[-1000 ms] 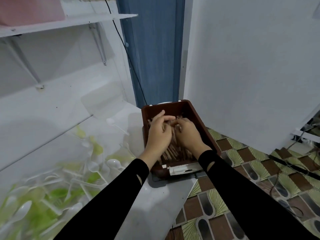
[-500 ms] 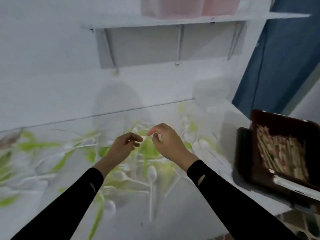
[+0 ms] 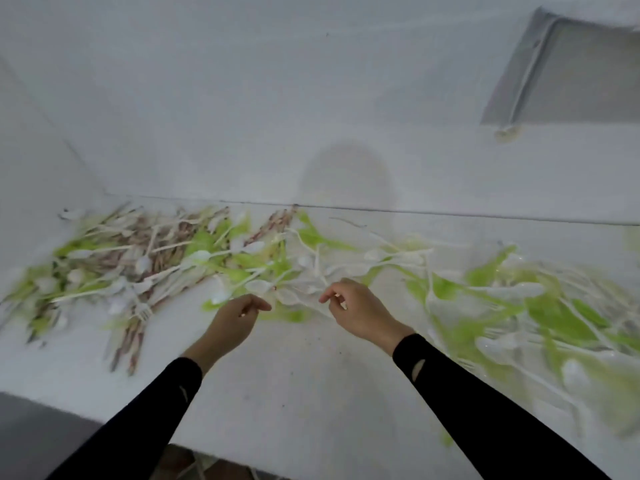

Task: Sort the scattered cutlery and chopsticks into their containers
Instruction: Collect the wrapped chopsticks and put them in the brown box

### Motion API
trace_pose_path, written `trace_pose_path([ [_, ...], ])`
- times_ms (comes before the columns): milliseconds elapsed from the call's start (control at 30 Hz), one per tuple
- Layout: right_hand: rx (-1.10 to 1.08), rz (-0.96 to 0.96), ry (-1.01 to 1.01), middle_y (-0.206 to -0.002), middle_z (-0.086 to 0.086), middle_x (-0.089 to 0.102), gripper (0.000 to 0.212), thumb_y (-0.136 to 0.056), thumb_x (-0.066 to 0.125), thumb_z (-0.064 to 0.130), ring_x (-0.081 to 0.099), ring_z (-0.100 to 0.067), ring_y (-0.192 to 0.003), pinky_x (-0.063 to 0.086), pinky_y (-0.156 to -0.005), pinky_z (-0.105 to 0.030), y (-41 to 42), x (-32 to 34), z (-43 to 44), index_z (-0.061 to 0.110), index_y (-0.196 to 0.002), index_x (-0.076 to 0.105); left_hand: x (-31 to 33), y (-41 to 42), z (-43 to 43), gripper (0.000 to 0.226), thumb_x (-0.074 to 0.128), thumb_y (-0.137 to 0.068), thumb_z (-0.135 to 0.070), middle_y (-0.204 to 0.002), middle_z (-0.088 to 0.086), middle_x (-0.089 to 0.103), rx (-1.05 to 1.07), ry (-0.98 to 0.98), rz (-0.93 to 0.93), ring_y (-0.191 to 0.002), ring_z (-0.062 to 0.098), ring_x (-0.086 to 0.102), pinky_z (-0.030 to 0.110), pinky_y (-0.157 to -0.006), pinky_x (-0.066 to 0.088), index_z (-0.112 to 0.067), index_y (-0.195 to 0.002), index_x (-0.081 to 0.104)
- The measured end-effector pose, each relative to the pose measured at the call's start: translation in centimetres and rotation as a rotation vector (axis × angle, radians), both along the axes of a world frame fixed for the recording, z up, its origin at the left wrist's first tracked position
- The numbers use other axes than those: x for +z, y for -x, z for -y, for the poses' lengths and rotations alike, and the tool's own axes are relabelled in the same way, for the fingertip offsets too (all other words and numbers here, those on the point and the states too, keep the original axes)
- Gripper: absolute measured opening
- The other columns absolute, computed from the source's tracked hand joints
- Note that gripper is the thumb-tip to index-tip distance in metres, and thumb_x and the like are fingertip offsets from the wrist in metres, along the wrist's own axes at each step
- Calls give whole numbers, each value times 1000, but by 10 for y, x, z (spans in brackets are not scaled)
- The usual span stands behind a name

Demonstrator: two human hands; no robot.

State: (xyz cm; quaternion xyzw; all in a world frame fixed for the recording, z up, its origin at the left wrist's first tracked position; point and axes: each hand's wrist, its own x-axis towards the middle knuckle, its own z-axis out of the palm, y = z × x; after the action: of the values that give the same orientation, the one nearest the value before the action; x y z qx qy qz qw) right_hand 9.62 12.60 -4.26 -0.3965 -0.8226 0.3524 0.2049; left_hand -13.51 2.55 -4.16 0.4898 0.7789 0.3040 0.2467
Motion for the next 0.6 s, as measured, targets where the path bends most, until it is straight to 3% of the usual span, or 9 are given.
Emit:
trace_pose_path([
  [100,51,39,19,-105,1,62,22,-92,52,13,61,-17,-95,49,-89,-34,54,-6,8,21,-98,72,-1,45,24,33,45,-94,2,-80,-8,57,46,70,-83,-56,2,47,11,-50,33,-17,-93,72],
  [200,89,101,1,-104,6,59,22,-92,51,14,58,-14,-102,45,-87,-29,93,-14,13,21,-99,71,-6,78,39,31,48,-92,-1,-102,-1,57,42,113,-180,-82,16,59,21,-69,35,-25,-92,67],
  [267,133,141,-30,-110,4,59,24,-92,49,13,55,-15,-109,45,-88,-29,115,-18,13,19,-102,70,-11,97,47,31,52,-90,-3,-111,3,60,106,115,-186,-103,22,58,27,-84,39,-32,-90,63],
  [333,186,166,-78,-117,3,58,26,-93,47,12,50,-16,-115,44,-89,-29,136,-20,11,17,-105,69,-17,114,55,28,54,-88,-6,-118,6,60,207,128,-185,-113,25,56,33,-93,42,-32,-94,62],
  [400,234,174,-129,-119,2,58,27,-93,47,12,48,-16,-115,42,-88,-27,153,-22,9,16,-106,70,-26,129,64,27,57,-87,-10,-125,8,57,309,188,-234,-120,29,52,38,-98,40,-24,-110,62],
  [500,299,181,-166,-116,2,59,25,-93,48,13,48,-19,-115,42,-90,-29,173,-25,6,17,-105,70,-37,154,75,52,59,-84,-12,-137,21,47,498,238,-265,-129,41,41,45,-106,33,-4,-134,48],
  [600,354,219,-203,-116,1,59,24,-92,50,14,48,-21,-115,40,-97,-33,188,-30,3,18,-105,70,-40,168,83,60,53,-92,-21,-151,25,29,562,376,-222,-139,43,29,47,-113,27,-7,-147,33],
])
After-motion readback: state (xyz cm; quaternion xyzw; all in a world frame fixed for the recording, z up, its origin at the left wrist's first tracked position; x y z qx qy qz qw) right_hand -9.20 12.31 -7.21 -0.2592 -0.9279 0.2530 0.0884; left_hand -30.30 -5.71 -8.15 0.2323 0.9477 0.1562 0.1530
